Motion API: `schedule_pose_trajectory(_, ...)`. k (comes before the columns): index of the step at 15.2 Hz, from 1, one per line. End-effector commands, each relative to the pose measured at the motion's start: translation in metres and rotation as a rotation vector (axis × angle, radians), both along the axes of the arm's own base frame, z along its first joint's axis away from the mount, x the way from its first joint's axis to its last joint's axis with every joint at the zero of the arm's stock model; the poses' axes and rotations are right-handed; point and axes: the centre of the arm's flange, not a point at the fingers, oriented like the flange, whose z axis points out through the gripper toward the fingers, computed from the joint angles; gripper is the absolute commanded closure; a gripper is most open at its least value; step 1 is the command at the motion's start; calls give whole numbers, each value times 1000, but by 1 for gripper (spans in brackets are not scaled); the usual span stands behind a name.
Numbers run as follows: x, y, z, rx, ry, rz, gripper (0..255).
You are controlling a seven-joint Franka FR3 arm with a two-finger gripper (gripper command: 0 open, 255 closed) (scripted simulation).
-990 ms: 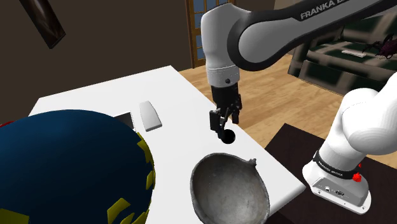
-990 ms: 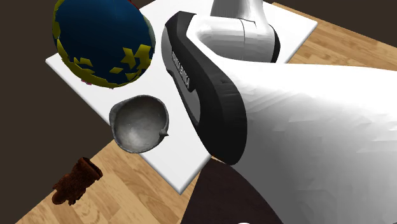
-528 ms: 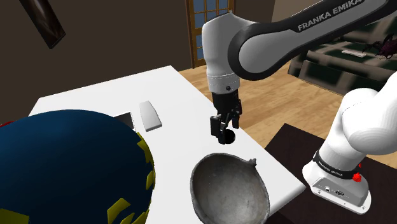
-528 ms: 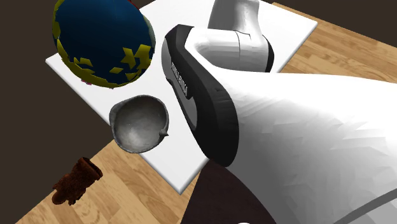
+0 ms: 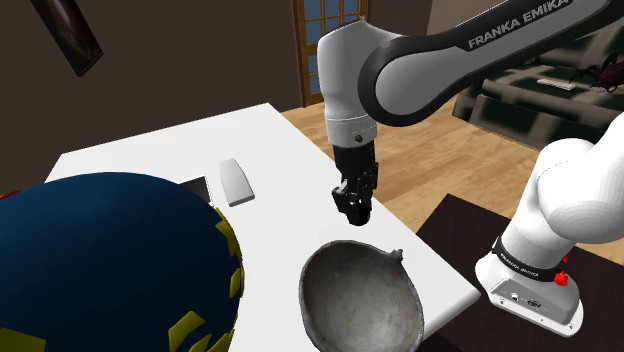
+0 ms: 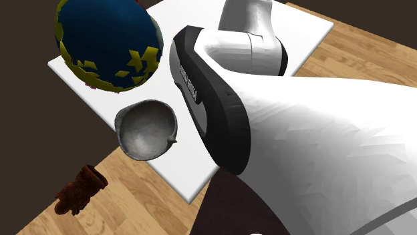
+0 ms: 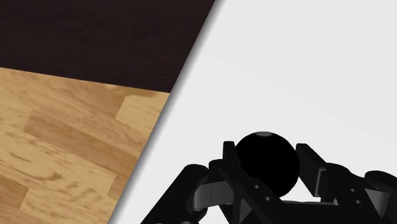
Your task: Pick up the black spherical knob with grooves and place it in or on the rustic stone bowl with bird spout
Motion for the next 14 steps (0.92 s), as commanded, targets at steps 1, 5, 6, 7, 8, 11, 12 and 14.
schedule_pose_trajectory(1, 0, 0, 0, 0, 0, 0, 255)
schedule_pose_trajectory(5, 0, 0, 0, 0, 0, 0, 255)
schedule_pose_trajectory(6, 0, 0, 0, 0, 0, 0, 255)
schedule_pose_trajectory(7, 0, 0, 5, 0, 0, 0, 255)
schedule_pose_trajectory(8, 0, 0, 11, 0, 0, 0, 255)
schedule_pose_trajectory(11, 0, 0, 26, 0, 0, 0, 255)
schedule_pose_trajectory(12, 0, 0, 32, 0, 0, 0, 255)
schedule_pose_trajectory(14, 0, 0, 42, 0, 0, 0, 255)
